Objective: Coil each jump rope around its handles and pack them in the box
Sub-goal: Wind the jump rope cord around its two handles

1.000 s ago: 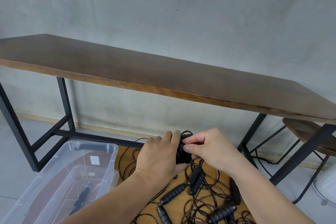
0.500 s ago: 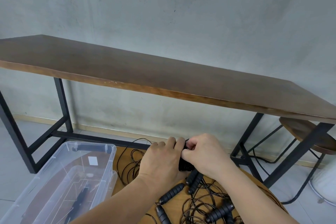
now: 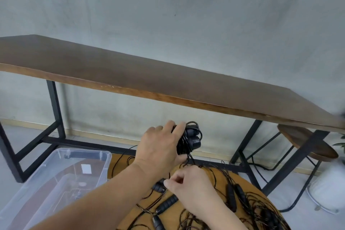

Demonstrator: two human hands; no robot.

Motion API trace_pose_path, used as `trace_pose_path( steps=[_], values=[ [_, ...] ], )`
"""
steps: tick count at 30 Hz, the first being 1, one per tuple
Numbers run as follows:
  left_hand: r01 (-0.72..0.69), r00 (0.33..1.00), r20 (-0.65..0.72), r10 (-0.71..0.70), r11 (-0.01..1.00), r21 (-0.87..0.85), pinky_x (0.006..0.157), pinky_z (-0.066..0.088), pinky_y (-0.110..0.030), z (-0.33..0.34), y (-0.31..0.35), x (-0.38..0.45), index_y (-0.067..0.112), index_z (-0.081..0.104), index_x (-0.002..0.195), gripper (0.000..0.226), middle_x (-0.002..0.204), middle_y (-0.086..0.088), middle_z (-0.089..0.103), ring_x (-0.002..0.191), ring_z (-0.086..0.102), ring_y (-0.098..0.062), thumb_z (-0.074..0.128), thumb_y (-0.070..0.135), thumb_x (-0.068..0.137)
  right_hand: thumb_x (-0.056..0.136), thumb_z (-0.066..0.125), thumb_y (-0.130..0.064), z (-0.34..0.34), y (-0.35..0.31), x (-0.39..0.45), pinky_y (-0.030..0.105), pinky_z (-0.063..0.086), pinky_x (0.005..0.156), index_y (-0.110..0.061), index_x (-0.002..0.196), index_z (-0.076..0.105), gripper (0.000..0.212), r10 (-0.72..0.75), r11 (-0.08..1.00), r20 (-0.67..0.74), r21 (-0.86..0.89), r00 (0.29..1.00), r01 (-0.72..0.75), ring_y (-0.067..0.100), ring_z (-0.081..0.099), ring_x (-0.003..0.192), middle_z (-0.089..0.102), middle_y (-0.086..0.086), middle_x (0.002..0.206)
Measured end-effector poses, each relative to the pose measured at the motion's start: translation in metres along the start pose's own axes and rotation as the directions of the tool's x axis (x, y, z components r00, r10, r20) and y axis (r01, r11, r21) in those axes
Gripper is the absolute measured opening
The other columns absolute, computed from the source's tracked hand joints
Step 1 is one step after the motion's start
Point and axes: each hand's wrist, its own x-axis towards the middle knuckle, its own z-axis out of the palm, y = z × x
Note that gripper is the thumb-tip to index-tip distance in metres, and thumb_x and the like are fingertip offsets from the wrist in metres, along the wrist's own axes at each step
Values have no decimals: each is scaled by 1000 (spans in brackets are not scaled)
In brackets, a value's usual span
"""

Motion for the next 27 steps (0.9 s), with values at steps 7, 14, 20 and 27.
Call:
trace_pose_path(
  steps=[7,14,20,27],
  values=[
    [110,994,10,-110,993,-31,73,46,-27,0,-11,0,33,29,138,70,115,10,53,90,62,-14,48,72,83,82,71,-51,-46,16,2,22,50,54,-24,67,62,32,-34,990,-441,109,897,91,3,55,53,62,-5,60],
    [104,994,21,-103,994,-43,77,51,-29,5,-6,0,32,28,138,68,116,8,53,91,62,-16,46,70,84,82,75,-41,-44,23,14,18,57,68,-32,108,66,29,24,944,-529,292,848,155,1,67,78,68,-18,87],
    [72,997,13,-71,995,-69,76,48,-27,4,2,-3,31,29,139,67,116,7,53,92,62,-16,48,66,86,87,73,-22,-45,8,18,12,53,59,-35,93,72,15,-53,848,-526,425,849,317,0,70,73,73,-12,81],
    [67,998,-8,-68,991,-119,79,52,-28,1,3,-9,31,34,136,79,115,10,55,94,63,-13,40,85,79,89,71,-28,-60,-5,32,5,48,54,-39,81,67,14,-184,970,-444,64,877,236,-1,62,79,64,-21,80]
  ],
)
